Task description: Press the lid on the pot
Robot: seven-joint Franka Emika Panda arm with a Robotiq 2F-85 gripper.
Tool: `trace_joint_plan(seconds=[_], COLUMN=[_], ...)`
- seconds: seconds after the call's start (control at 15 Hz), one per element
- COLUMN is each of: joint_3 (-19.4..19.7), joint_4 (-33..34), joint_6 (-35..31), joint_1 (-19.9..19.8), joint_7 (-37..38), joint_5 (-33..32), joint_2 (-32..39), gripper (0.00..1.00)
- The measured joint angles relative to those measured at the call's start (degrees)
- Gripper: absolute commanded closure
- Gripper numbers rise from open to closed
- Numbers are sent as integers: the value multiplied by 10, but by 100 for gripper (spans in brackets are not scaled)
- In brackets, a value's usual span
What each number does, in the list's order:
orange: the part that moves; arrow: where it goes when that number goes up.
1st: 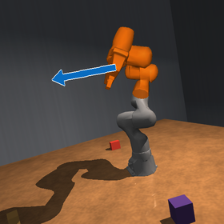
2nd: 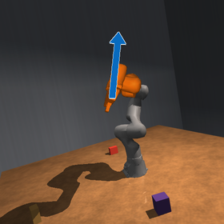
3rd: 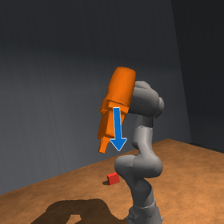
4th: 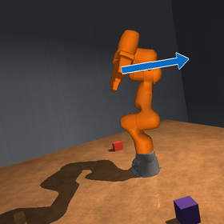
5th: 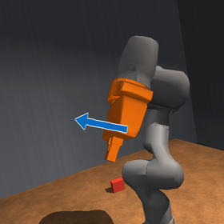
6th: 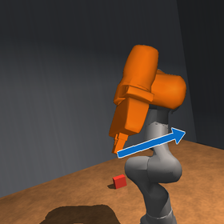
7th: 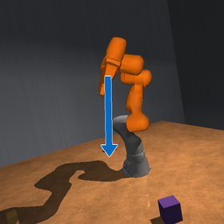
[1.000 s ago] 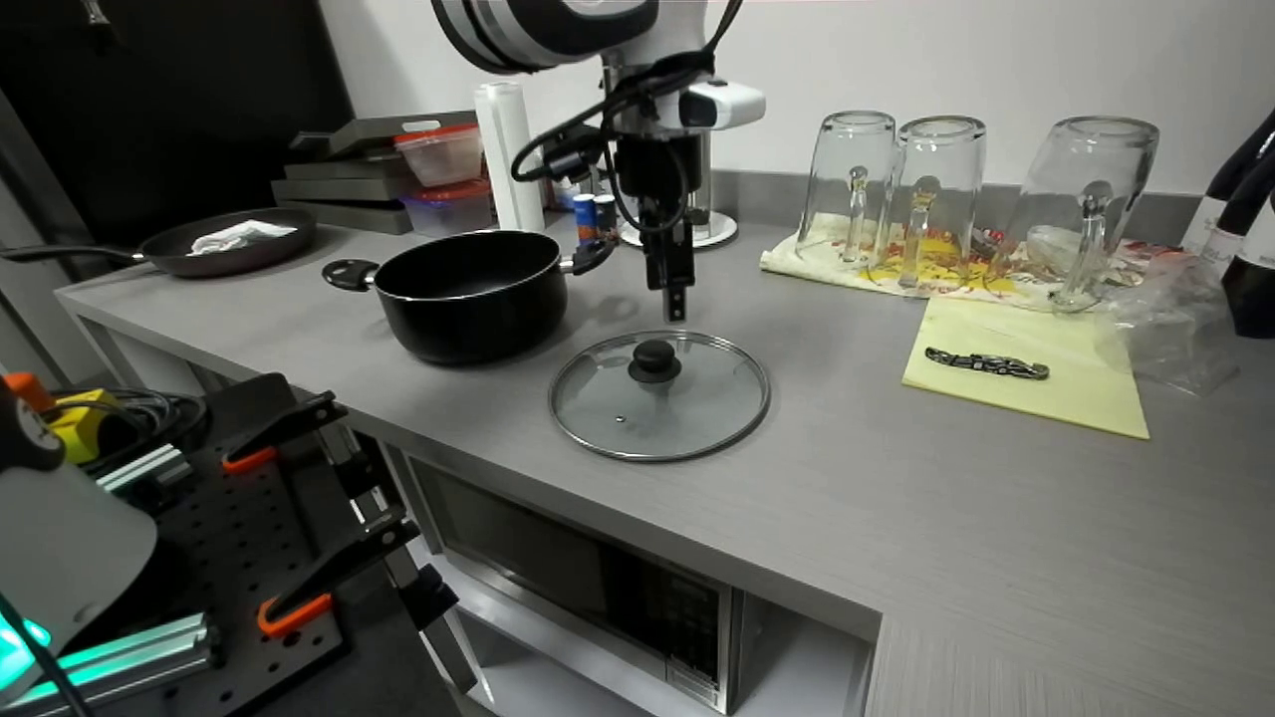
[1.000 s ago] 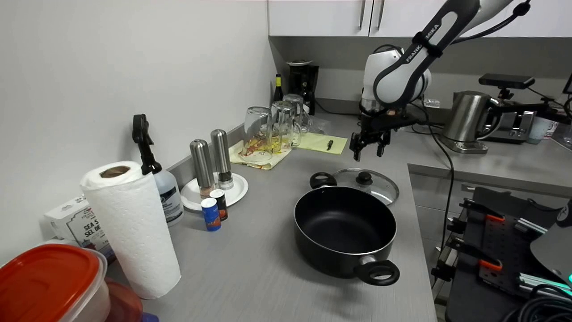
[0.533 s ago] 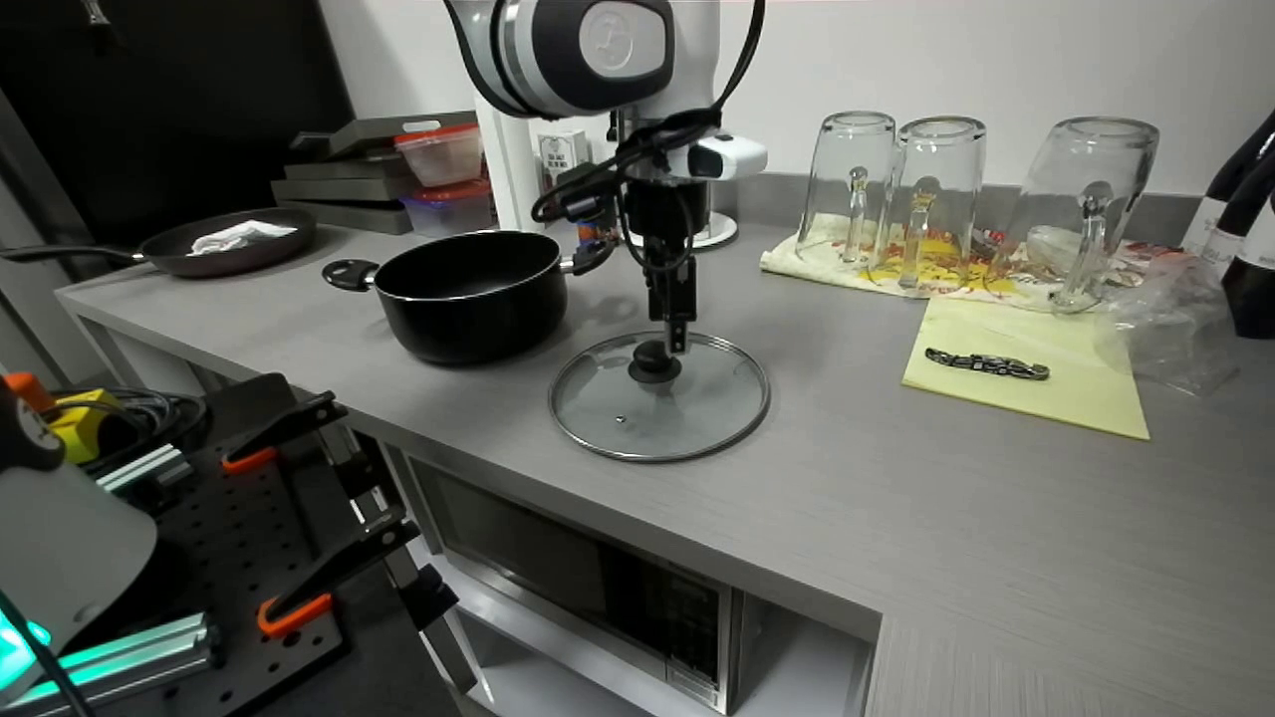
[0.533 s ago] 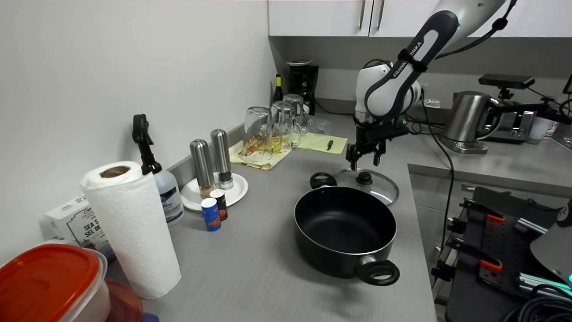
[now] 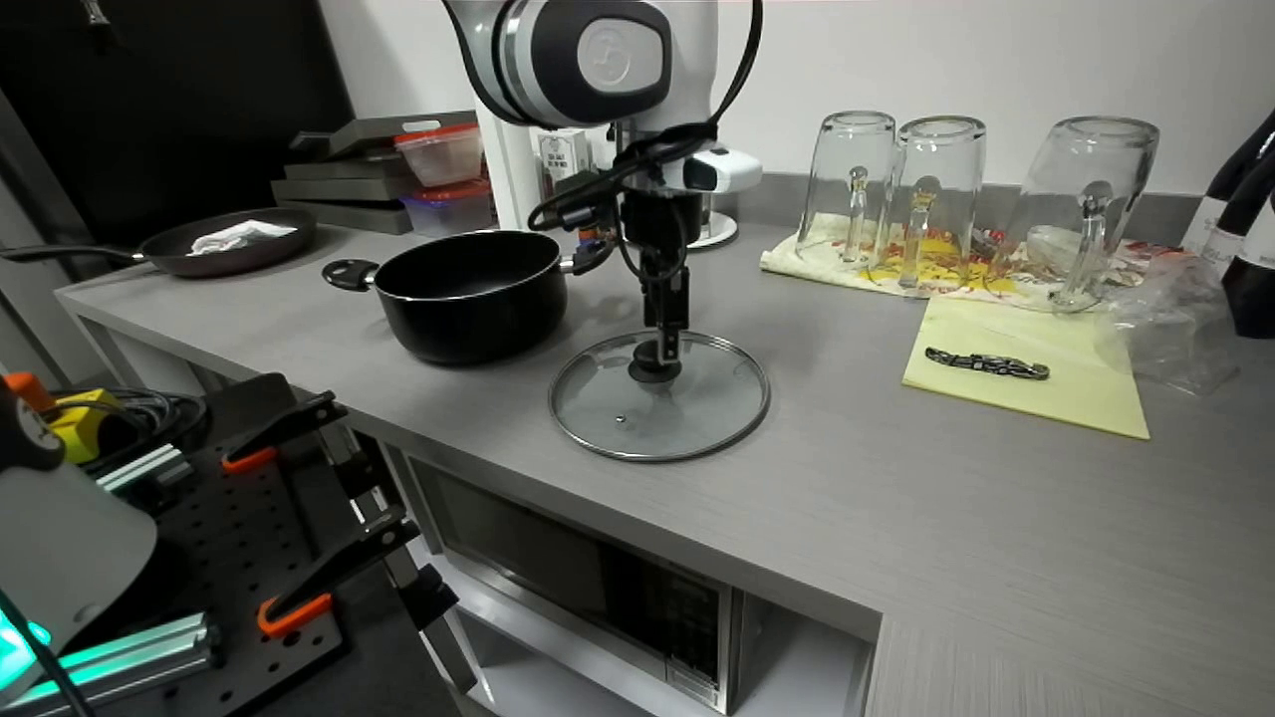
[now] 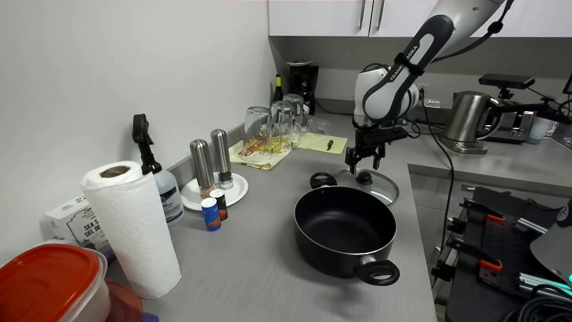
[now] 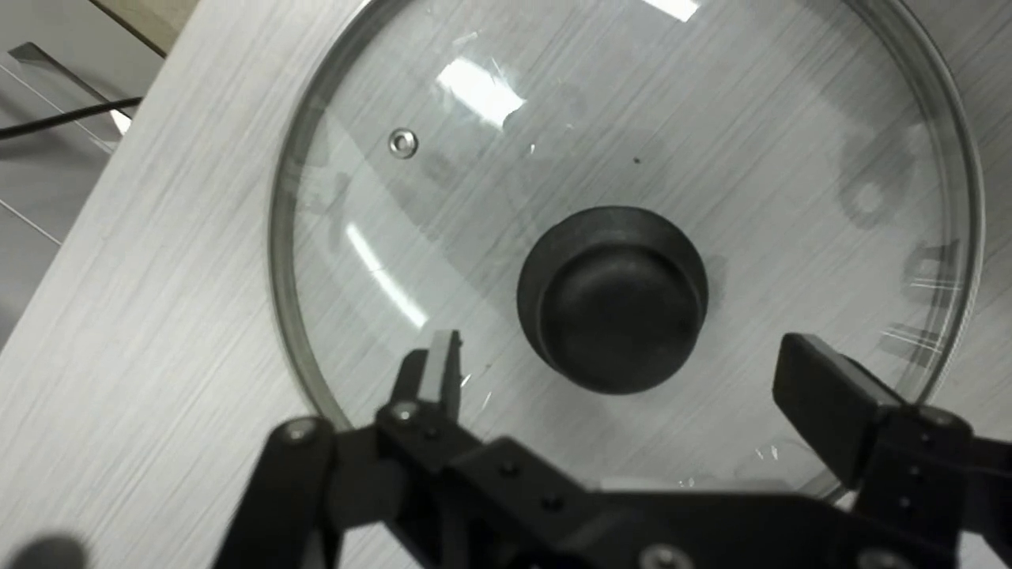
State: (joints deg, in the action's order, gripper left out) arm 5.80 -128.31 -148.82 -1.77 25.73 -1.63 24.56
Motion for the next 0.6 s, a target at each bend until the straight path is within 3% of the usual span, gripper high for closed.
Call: trace_joint_plan(seconds=[0.33,0.4,0.47,0.6], joint_3=[0,0,0,0], joint_4=[1,1,1,1], joint_6=[0,0,0,0], joint_1=[0,0,0,0], joint_7=[-3,-3,-3,-3], joint_5=[13,14,15,15], joint_2=[9,11,13,15], gripper=[0,25,26,40])
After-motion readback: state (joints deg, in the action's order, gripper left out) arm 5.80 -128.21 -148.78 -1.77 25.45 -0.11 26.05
